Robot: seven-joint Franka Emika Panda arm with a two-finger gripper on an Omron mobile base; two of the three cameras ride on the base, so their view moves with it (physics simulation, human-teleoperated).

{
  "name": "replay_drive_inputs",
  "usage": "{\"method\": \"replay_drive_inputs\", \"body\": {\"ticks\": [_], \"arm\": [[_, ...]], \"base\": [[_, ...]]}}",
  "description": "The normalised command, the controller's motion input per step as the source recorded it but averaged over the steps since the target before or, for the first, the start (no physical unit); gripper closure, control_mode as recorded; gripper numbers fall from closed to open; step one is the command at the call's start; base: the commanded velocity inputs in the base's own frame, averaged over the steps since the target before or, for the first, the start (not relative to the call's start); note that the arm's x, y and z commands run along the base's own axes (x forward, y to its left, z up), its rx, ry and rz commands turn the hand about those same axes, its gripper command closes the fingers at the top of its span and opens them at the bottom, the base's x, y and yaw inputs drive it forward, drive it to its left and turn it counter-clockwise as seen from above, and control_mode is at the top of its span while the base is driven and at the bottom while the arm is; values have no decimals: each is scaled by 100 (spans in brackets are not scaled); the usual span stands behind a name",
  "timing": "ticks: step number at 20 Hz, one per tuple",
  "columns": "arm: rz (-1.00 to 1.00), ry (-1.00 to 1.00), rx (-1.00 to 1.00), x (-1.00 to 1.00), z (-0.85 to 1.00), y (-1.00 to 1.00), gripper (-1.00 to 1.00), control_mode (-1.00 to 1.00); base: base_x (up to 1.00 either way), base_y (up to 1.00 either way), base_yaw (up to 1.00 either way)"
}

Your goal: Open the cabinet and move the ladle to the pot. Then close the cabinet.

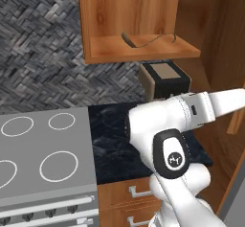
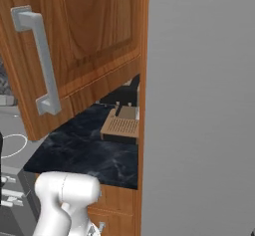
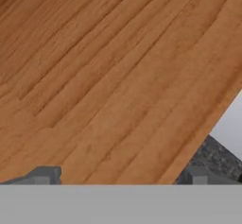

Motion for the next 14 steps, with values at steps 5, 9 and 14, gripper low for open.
{"method": "replay_drive_inputs", "body": {"ticks": [5, 9, 14], "arm": [[0, 0, -1, -8, 0, -57, -100, -100], [0, 1, 0, 13, -2, -26, -100, -100], [0, 1, 0, -20, 23, -17, -100, -100]], "base": [[0, 0, 0], [0, 0, 0], [0, 0, 0]]}}
